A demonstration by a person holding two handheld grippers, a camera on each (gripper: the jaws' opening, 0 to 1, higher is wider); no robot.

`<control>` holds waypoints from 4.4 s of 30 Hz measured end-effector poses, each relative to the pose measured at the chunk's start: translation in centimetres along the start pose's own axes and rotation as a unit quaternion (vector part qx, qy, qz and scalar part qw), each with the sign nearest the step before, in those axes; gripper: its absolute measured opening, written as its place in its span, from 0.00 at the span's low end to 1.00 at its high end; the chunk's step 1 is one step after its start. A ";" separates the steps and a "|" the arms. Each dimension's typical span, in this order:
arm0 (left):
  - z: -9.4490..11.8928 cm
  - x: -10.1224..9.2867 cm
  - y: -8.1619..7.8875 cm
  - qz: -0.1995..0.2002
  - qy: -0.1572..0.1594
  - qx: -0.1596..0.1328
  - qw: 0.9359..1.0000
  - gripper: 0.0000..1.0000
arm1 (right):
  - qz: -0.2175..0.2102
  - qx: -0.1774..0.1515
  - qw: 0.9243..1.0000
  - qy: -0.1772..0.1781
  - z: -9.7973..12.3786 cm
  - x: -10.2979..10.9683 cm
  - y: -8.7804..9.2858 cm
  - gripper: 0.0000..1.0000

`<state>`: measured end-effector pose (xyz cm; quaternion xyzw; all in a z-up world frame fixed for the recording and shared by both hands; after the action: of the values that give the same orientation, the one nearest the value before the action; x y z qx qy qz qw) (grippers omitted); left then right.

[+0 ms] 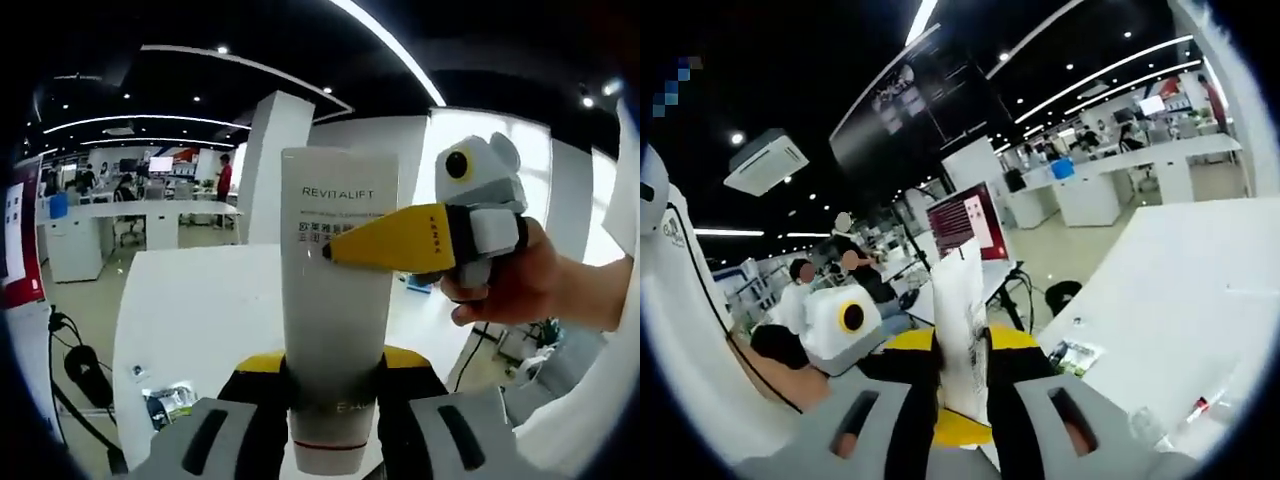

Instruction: Arrange the skincare products in the storage area until every visible bottle or jar stands upright without overlapping.

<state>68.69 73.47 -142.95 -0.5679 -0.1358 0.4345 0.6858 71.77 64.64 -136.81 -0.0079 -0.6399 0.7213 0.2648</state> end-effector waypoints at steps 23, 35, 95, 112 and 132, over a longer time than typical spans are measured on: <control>1.7 0.3 0.2 0.006 0.028 -0.020 0.999 0.33 | 0.004 0.010 1.000 -0.024 -0.3 0.6 -0.3 0.09; 2.0 0.3 0.3 0.031 0.144 -0.020 0.989 0.31 | 0.040 0.028 0.995 -0.082 0.4 0.6 -0.1 0.09; -2.3 -2.0 4.1 -0.109 0.253 0.144 0.950 0.20 | 0.202 0.342 0.908 -0.134 3.6 0.4 2.4 0.07; -2.9 -1.6 5.9 -0.098 0.248 0.145 0.953 0.25 | 0.198 0.359 0.904 -0.120 3.4 0.0 3.7 0.04; -2.1 -0.2 6.9 -0.101 0.223 0.179 0.953 0.24 | 0.198 0.383 0.897 -0.099 3.2 -0.4 4.2 0.04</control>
<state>66.97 71.81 -149.77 -0.5013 0.0442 0.2429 0.8293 69.40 61.37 -140.29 0.0390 -0.3220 0.9453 0.0338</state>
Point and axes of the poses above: the point that each gripper's makers call its tool centre point, and the gripper's own axes: z roughly backward along the fingers, x roughly to its left, y roughly out of its underside, the point moved 7 cm from there along z, roughly backward along the fingers, and after that the axes turned 6 degrees about z, right-handed, at the moved point
